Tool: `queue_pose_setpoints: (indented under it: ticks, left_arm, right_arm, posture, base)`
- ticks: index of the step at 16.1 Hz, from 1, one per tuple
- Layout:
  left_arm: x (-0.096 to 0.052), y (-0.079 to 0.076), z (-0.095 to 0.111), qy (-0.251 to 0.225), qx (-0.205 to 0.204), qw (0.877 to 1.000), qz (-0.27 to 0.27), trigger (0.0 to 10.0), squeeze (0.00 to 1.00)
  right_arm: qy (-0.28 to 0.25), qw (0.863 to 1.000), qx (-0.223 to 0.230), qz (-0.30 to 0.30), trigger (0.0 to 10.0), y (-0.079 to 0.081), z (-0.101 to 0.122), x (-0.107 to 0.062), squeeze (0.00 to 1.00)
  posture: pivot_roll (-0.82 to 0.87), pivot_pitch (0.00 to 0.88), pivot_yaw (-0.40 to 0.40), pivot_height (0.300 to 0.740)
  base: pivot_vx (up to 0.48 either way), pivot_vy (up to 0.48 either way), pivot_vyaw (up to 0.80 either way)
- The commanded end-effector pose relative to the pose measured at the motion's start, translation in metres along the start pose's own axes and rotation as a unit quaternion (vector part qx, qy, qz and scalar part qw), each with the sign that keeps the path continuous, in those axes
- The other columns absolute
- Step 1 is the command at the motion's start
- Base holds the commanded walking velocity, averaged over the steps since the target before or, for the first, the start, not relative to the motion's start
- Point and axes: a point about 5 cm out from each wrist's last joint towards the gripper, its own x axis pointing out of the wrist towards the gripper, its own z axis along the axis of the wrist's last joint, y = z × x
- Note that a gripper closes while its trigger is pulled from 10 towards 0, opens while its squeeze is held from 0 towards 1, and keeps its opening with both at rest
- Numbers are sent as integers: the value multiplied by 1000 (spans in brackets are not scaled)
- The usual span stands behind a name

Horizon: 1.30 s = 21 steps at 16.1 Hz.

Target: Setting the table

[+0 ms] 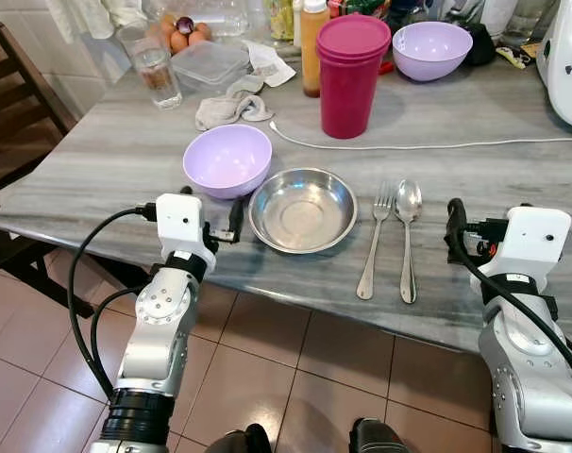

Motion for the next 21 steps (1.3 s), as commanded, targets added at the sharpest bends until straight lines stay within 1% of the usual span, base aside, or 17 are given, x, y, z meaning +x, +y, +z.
queue_pose_setpoints:
  ticks: [1,2,3,4,5,6,7,8,9,10,11,13,14,15,16,17,21]
  left_arm:
    - [0,4,-1,-3,12,1000,9,10000,0]
    - [0,4,-1,-6,17,1000,4,10000,0]
    - [-1,8,-4,-3,25,1000,7,10000,0]
    - [-2,10,-7,1,28,1000,12,10000,0]
    - [-3,13,-10,10,30,999,14,10000,0]
    - [-4,15,-15,24,33,999,12,10000,0]
    - [-5,15,-19,38,26,999,6,10000,0]
    - [-6,15,-20,43,11,999,8,10000,0]
    - [-6,13,-22,48,6,999,11,10000,0]
    - [-5,9,-23,50,6,999,11,10000,0]
    - [-4,6,-22,45,7,999,9,10000,0]
    - [-2,6,-21,40,9,999,17,10000,0]
    - [-1,7,-20,39,20,999,22,10000,0]
    - [-1,7,-21,40,18,999,24,10000,0]
    - [-1,6,-21,41,15,999,24,10000,0]
    - [-2,6,-21,43,12,999,27,10000,0]
    - [-1,3,-24,50,8,998,31,10000,0]
  right_arm:
    - [-16,998,-45,-38,10000,0,7,2,0]
    - [-19,997,-54,-45,10000,1,7,3,0]
    - [-43,999,-15,14,10000,9,12,2,0]
    - [-46,999,-24,16,10000,10,13,2,0]
    - [-53,998,-36,6,10000,8,13,2,0]
    - [-43,998,-35,3,10000,8,9,1,0]
    - [-20,1000,-11,18,10000,10,5,0,0]
    - [-20,999,13,29,10000,12,4,-2,0]
    - [-18,999,16,23,10000,14,3,-2,0]
    - [-25,999,25,30,10000,18,5,-2,0]
    - [-31,998,24,38,10000,20,8,-2,0]
    - [-19,998,38,36,10000,20,6,0,0]
    - [-17,998,37,38,10000,20,6,1,0]
    - [-12,998,44,38,10000,19,5,2,0]
    - [-15,998,41,38,10000,18,6,2,0]
    - [-17,998,37,38,10000,19,6,3,0]
    - [3,998,38,40,10000,22,3,6,0]
  posture:
    - [-310,139,100,740]
    - [-310,137,99,740]
    - [-310,131,99,740]
    - [-310,131,99,740]
    - [-308,130,102,740]
    - [-307,132,105,740]
    - [-307,131,108,740]
    - [-307,131,108,740]
    - [-305,132,110,740]
    - [-306,132,112,740]
    - [-307,132,112,740]
    - [-308,132,112,740]
    - [-308,130,109,740]
    - [-308,130,109,740]
    - [-307,128,103,740]
    - [-306,128,101,740]
    - [-309,127,96,740]
  base:
    - [0,0,0]
    - [0,0,0]
    - [0,0,0]
    - [0,0,0]
    - [0,0,0]
    - [0,0,0]
    - [0,0,0]
    - [0,0,0]
    - [0,0,0]
    - [0,0,0]
    - [0,0,0]
    - [0,0,0]
    - [0,0,-763]
    - [0,0,-800]
    - [0,0,-800]
    - [0,0,0]
    - [0,0,0]
